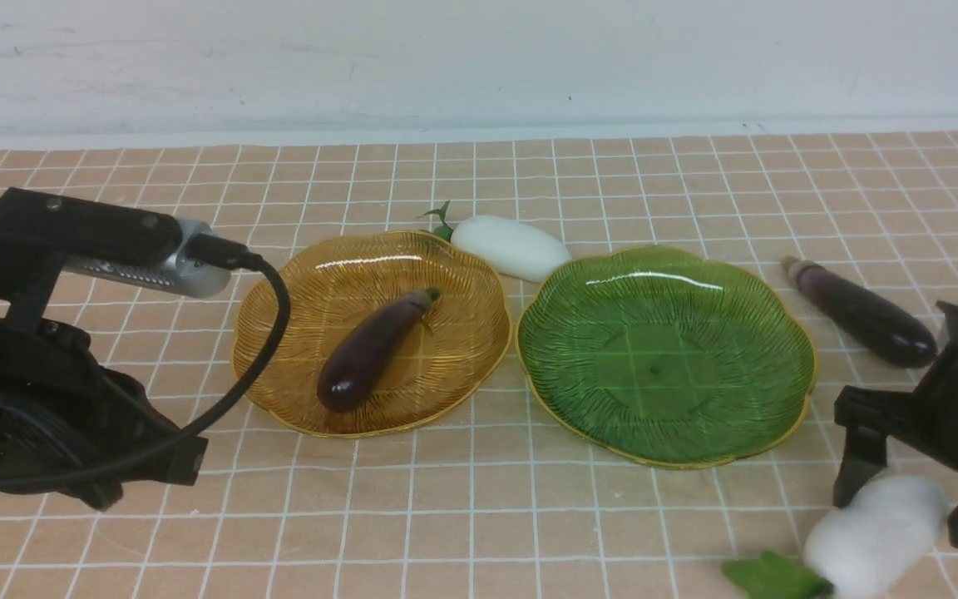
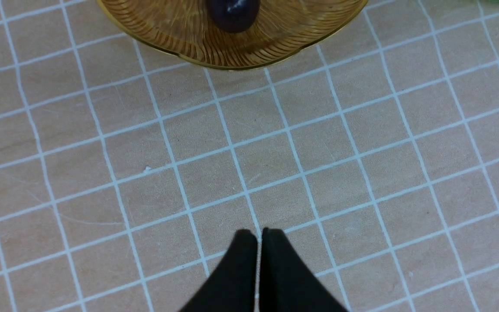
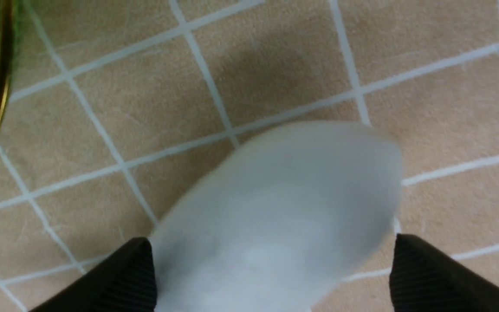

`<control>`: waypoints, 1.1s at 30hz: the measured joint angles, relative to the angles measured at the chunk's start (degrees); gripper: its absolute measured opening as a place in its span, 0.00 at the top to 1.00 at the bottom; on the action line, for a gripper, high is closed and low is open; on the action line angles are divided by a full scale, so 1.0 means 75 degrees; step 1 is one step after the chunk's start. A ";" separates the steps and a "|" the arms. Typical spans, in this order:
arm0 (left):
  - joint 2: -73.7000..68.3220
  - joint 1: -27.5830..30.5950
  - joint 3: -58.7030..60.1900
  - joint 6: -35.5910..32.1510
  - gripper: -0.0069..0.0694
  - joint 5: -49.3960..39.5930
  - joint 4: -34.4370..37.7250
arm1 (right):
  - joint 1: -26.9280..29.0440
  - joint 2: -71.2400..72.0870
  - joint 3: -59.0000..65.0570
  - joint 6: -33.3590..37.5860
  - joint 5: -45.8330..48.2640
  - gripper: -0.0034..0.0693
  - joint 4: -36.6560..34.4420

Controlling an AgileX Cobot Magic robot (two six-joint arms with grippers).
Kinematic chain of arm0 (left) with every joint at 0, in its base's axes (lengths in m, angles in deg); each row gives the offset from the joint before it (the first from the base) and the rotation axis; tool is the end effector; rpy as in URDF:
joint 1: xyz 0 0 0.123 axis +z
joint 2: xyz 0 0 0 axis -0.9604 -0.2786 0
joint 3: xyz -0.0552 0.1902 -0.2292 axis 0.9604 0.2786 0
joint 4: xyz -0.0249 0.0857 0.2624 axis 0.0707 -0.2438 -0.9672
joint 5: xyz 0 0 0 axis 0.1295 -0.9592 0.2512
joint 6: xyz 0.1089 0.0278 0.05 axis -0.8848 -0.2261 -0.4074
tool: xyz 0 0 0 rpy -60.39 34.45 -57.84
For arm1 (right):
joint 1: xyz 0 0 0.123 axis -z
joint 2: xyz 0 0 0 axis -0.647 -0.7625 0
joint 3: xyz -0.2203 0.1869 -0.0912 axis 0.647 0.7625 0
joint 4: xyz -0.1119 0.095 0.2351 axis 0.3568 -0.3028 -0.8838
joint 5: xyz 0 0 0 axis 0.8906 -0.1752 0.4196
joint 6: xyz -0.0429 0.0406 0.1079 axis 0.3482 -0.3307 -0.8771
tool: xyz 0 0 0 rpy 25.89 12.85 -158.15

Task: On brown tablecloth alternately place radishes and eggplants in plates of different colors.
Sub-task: 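Place the white radish on the plate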

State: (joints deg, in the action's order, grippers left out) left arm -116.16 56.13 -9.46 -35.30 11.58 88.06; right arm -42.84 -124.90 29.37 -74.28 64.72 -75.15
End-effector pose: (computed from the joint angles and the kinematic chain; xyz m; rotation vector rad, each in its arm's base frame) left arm 0.2103 -0.0788 0.3085 0.3425 2.5669 -0.2571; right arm 0.3047 0.0351 0.1444 -0.5391 -2.8947 -0.2050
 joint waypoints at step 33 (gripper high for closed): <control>0.0000 0.0000 0.0000 -0.0194 0.91 -0.0590 0.0045 | -0.1202 -0.1777 -0.4811 0.1250 -0.0317 0.28 -0.0916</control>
State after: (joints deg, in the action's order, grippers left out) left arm -116.16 56.13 -9.46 -36.76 7.16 88.40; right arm -51.86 -138.23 -6.70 -64.91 62.34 -82.02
